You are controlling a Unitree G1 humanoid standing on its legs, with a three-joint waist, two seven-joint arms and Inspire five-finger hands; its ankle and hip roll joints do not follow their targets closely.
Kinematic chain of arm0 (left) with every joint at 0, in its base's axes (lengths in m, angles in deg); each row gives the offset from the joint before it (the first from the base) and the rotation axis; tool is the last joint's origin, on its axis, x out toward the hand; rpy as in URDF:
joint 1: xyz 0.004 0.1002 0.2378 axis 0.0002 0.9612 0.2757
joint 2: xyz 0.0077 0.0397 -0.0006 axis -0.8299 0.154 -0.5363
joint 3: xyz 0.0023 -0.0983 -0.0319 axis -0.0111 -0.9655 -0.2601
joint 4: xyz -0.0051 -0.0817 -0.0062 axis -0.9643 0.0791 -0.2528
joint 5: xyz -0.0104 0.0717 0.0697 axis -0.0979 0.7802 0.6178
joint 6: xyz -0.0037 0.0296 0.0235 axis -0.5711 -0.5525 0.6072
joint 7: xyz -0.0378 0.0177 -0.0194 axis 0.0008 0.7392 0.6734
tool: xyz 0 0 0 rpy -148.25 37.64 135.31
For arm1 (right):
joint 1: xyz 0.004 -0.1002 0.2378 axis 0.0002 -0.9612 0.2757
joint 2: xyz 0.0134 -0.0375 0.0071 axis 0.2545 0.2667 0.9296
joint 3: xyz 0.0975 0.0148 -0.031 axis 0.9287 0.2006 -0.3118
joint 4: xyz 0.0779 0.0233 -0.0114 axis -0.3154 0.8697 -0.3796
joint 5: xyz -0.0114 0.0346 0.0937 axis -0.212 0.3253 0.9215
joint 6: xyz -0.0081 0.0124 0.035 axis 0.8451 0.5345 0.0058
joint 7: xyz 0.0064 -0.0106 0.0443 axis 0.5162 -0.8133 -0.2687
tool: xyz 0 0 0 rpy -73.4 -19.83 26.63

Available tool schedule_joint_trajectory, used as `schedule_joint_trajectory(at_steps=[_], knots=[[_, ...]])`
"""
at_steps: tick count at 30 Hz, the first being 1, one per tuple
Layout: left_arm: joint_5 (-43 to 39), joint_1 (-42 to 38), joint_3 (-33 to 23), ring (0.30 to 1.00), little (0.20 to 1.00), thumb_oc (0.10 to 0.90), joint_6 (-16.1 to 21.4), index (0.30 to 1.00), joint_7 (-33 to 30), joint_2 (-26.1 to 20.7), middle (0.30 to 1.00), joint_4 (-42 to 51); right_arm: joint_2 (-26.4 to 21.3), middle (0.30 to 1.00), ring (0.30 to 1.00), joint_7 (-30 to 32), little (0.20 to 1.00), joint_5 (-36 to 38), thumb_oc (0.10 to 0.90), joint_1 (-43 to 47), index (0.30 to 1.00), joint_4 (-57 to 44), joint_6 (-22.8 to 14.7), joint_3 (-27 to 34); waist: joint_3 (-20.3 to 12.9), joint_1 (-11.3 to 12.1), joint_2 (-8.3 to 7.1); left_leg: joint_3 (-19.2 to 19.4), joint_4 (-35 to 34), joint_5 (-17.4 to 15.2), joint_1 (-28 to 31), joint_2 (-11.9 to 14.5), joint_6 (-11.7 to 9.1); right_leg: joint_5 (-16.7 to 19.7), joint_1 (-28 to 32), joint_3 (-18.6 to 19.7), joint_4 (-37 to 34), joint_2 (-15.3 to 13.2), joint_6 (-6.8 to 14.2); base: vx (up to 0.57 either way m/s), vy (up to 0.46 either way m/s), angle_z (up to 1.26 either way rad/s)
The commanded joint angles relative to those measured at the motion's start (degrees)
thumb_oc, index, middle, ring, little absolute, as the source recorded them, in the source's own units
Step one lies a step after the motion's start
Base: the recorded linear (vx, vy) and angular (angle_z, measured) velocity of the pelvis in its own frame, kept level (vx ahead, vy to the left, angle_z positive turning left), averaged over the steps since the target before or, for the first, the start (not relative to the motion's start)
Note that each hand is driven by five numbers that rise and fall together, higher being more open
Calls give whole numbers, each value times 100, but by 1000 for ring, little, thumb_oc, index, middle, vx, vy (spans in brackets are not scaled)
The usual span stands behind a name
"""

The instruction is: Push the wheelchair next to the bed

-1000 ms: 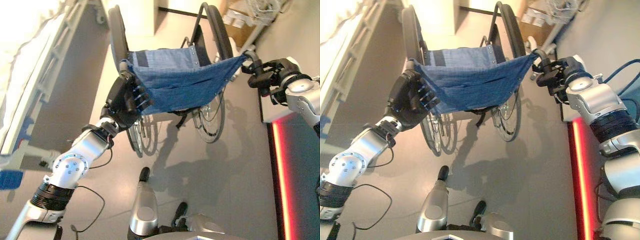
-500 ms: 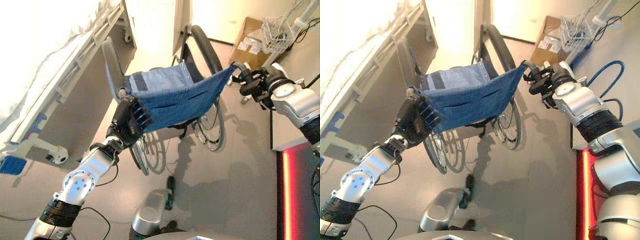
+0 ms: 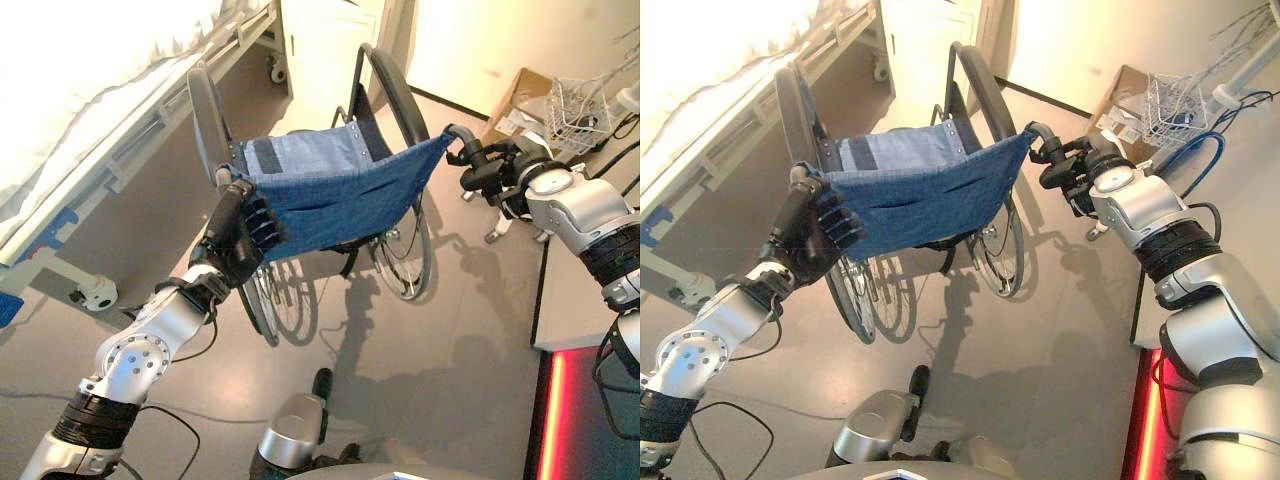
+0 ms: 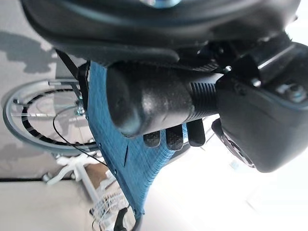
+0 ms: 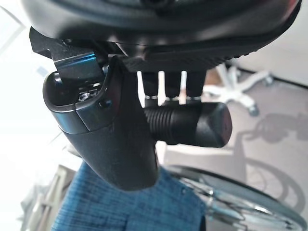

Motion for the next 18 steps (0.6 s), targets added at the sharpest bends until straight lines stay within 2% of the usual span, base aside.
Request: schedule_joint_trajectory(at_steps=[1, 3, 4, 5, 6, 7, 8, 9, 11, 14, 15, 17, 18], knots=[[-174, -1185, -354, 300, 300, 400, 1359, 300, 189, -603, 300, 657, 90, 300, 300, -804, 300, 253, 400, 496, 300, -769, -1031, -167, -1072, 120, 10, 135, 952, -22, -952, -211, -809, 1528, 369, 144, -2290, 131, 159, 67, -113, 48], [-243, -1504, -164, 300, 300, 400, 1463, 300, 235, -671, 300, 588, -128, 300, 300, -795, 300, 305, 400, 492, 300, -805, -1095, -152, -951, -94, 89, -185, 909, -196, -816, -195, -842, 1988, 56, 299, -2727, -222, 314, 53, -190, 76], [-183, -1693, -70, 300, 300, 400, 1503, 300, 237, -689, 300, 520, -136, 300, 300, -794, 300, 288, 400, 517, 300, -801, -1129, -147, -901, -197, 110, -300, 791, -271, -650, -138, -863, 2308, -156, 320, -2869, -429, 476, 31, -316, 123], [-106, -1953, 21, 300, 300, 400, 1536, 300, 150, -762, 300, 407, -87, 300, 300, -780, 300, 264, 400, 561, 300, -838, -1133, -134, -820, -313, 137, -375, 594, -338, -388, -9, -894, 2622, -361, 337, -2955, -615, 639, 38, -366, 105], [-69, -2151, 73, 300, 300, 400, 1466, 300, 169, -825, 300, 286, -7, 300, 300, -755, 300, 243, 400, 611, 300, -903, -1080, -109, -760, -404, 149, -369, 451, -395, -201, 122, -910, 2761, -548, 343, -2896, -684, 717, 55, -313, 51], [-17, -2246, 90, 300, 300, 400, 1427, 300, 167, -848, 300, 227, 24, 300, 300, -743, 300, 239, 400, 622, 300, -951, -1044, -90, -734, -441, 155, -357, 388, -418, -118, 186, -915, 2766, -614, 346, -2844, -678, 736, 130, -312, 38], [104, -2406, 121, 300, 300, 400, 1235, 300, 170, -896, 300, 130, 57, 300, 300, -707, 300, 286, 400, 603, 300, -1107, -947, -55, -726, -504, 144, -341, 326, -465, 6, 301, -921, 2707, -679, 356, -2765, -635, 736, 127, -225, 45], [107, -2423, 130, 300, 300, 400, 1196, 300, 169, -902, 300, 119, 57, 300, 300, -713, 300, 291, 400, 594, 300, -1130, -935, -47, -727, -510, 141, -345, 327, -473, 16, 310, -923, 2699, -678, 352, -2760, -631, 734, 190, -269, 57], [275, -2477, 125, 300, 300, 400, 931, 300, 152, -929, 300, -84, -55, 300, 300, -881, 300, 377, 400, 519, 300, -1297, -792, -4, -839, -600, 30, -338, 441, -533, 60, 416, -981, 2552, -536, 441, -2817, -458, 617, 215, -252, 46], [431, -2489, 84, 300, 300, 400, 910, 300, 177, -1009, 300, -265, -151, 300, 300, -1011, 300, 473, 400, 454, 300, -1409, -750, 4, -870, -650, -41, -298, 750, -552, -12, 571, -1085, 2453, -413, 440, -2862, -411, 508, 137, -181, 38], [406, -2487, 54, 300, 300, 400, 889, 300, 216, -1024, 300, -339, -160, 300, 300, -1053, 300, 512, 400, 442, 300, -1426, -755, -7, -860, -668, -48, -288, 942, -512, -63, 658, -1130, 2412, -386, 452, -2850, -394, 454, 123, -202, 38], [443, -2446, -20, 300, 300, 400, 910, 300, 205, -987, 300, -478, -97, 300, 300, -1095, 300, 575, 400, 368, 300, -1456, -751, -21, -755, -695, -20, -355, 1711, -153, -332, 870, -1260, 2310, -300, 523, -2795, -280, 270, 83, -156, 25], [440, -2437, -32, 300, 300, 400, 906, 300, 198, -982, 300, -482, -88, 300, 300, -1093, 300, 573, 400, 353, 300, -1469, -746, -20, -742, -696, -14, -372, 1797, -130, -378, 883, -1268, 2304, -288, 521, -2793, -268, 254, 69, -117, 15]])
